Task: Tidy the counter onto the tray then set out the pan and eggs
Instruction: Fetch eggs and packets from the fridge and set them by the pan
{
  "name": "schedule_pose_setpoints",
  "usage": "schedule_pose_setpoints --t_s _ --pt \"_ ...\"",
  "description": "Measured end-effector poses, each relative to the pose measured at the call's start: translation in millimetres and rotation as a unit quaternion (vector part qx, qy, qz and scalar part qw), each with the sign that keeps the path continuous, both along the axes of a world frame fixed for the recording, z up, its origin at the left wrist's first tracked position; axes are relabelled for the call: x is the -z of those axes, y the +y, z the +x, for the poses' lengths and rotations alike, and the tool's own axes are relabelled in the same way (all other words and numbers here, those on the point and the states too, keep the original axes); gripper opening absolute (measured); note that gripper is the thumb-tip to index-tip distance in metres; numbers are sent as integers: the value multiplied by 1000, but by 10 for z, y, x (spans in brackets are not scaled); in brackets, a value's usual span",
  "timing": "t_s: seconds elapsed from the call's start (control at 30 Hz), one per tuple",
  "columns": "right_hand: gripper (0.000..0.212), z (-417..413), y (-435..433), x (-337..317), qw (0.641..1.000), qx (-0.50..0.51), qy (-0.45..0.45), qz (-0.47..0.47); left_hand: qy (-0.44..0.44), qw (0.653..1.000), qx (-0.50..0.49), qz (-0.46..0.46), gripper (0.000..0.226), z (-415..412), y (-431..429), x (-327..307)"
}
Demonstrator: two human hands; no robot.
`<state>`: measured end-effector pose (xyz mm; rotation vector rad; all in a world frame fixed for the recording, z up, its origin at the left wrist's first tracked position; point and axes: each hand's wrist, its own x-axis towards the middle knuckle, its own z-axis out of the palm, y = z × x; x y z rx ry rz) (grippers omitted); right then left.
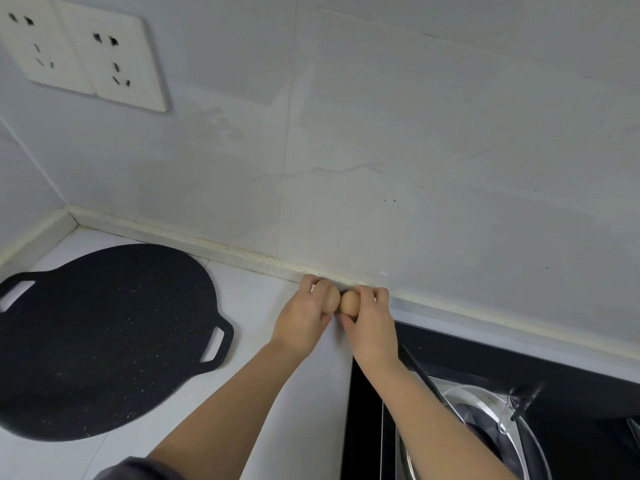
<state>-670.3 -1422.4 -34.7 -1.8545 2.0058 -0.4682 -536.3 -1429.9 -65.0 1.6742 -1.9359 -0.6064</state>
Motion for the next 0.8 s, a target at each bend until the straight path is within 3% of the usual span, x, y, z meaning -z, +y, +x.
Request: schedule_pose_setpoints --t_s 0.13,0.47,0.8 --pt "44 -27 77 -20 1000 -3 -12 -8 -4 1000 -8 24 53 -17 51 -41" --pt "34 -9 216 -80 1000 -9 -19 -16 -3 997 -13 74 60 115 170 -151" --pt "41 301 700 -211 998 -21 -56 -1 46 998 -38 -1 47 599 848 -416"
